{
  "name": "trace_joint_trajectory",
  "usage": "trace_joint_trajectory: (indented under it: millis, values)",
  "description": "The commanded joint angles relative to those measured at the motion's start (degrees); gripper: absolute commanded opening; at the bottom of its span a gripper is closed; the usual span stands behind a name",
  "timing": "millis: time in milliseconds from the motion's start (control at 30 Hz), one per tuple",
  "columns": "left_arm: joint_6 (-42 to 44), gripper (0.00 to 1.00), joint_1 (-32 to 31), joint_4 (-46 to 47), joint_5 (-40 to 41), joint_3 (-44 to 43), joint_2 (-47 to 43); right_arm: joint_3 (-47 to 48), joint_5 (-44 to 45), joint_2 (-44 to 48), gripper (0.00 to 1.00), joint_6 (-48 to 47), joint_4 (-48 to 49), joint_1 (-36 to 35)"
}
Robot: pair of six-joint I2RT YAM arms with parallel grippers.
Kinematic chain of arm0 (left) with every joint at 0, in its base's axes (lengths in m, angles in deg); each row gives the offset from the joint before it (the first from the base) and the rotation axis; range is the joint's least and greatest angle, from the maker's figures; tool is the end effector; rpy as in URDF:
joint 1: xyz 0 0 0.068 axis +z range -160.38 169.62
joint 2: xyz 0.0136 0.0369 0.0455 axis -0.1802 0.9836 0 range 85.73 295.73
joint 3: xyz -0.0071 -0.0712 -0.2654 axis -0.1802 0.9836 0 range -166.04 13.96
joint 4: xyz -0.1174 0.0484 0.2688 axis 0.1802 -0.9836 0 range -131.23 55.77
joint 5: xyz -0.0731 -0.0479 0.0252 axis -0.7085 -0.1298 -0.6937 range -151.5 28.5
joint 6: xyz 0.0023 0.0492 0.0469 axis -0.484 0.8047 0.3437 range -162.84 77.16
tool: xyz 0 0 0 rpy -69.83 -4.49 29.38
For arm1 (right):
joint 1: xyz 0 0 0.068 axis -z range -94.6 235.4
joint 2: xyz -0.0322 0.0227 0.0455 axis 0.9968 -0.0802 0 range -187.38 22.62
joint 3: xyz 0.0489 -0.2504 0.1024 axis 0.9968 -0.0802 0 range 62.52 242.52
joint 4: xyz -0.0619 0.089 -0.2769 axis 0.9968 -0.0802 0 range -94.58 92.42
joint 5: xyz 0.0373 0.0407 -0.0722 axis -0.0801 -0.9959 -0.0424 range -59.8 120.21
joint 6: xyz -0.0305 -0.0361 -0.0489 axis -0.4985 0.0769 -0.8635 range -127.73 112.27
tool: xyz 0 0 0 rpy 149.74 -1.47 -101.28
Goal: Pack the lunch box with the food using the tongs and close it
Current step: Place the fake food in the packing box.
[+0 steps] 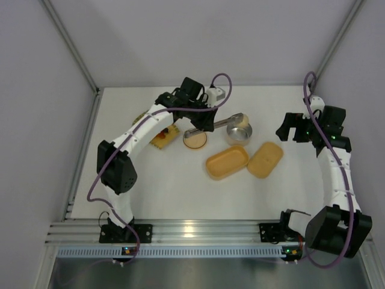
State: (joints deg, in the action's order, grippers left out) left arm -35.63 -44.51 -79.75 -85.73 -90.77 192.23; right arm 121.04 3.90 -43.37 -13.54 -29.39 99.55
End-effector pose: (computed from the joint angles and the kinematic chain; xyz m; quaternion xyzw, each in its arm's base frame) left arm 0.3717 -0.2791 0.3289 0.3929 0.8250 -0.2730 0.3008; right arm 0.2923 -0.0487 0.3015 -0.0332 0.8847 0.1302 0.4463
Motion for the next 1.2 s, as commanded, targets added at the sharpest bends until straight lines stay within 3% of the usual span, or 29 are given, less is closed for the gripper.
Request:
trace_joint_trajectory:
  millis: [0,300,767,1167]
  values:
    - [-2.3,0.0,-1.7,2.0,1.2,-6.5,3.6,0.3,-1.7,2.2,1.0,1.6,0.1,2.6]
    - [-3.4,0.0,-2.9,2.6,4.4,-5.9,9.3,-0.1,-3.8,1.3,0.99,2.1,0.4,5.0]
    - [-3.9,0.0,-3.0,2.1,2.5,-7.0,12.9,-0.2,-4.5,0.1,0.99,2.2,1.3,5.3]
    - [-4.8,0.1,-3.3,2.4,-0.5,-7.9,15.1,-0.4,-5.1,-1.1,0.99,1.9,1.8,5.2]
